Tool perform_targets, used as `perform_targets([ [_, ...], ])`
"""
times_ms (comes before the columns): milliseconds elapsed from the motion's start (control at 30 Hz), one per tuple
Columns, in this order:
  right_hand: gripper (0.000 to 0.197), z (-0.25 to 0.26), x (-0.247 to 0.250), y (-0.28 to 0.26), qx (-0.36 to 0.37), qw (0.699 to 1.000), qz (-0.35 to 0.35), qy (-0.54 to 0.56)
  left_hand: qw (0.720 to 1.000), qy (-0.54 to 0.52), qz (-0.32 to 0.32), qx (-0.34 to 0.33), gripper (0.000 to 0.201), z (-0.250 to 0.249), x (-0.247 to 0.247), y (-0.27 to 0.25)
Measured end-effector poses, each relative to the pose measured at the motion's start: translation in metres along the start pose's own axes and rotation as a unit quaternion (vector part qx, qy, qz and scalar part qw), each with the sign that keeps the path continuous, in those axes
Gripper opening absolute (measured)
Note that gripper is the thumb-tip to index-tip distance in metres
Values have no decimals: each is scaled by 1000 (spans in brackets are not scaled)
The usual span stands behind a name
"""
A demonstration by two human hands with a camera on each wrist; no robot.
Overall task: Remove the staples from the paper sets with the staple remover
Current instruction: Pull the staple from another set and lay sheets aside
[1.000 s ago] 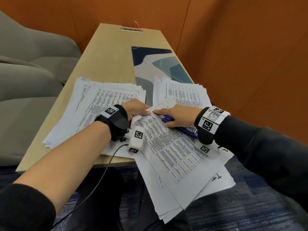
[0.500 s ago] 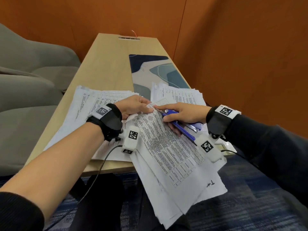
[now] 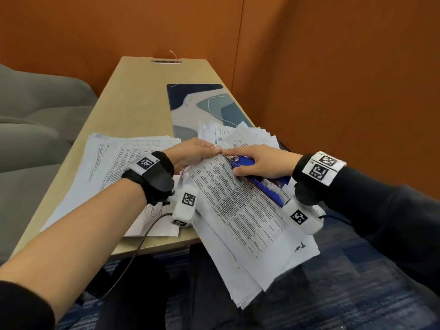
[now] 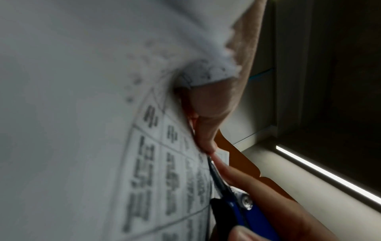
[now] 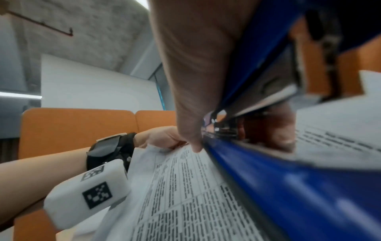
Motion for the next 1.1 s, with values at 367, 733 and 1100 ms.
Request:
perform_targets([
  [367,55,31,13,-9,7,935,-13,-354,995,-33,-26,93,26,-14,-10,-6],
  [733,69,44,4,-13,17,843,-19,-537,977,61,-71,189,11,-37,-11,0],
  [1100,53,-2,39,-35,-34,976,-136,-167,990,105,29,85,25,-71,-12,19],
])
Point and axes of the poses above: each hand's wrist, its own y-axis towards the middle knuckle, its own x-axis out of the back of the hand, z = x × y, the point moved 5 cm from there along y, towards the middle knuckle, and after that the axes turned 6 degrees about x, right-handed, at the moved point
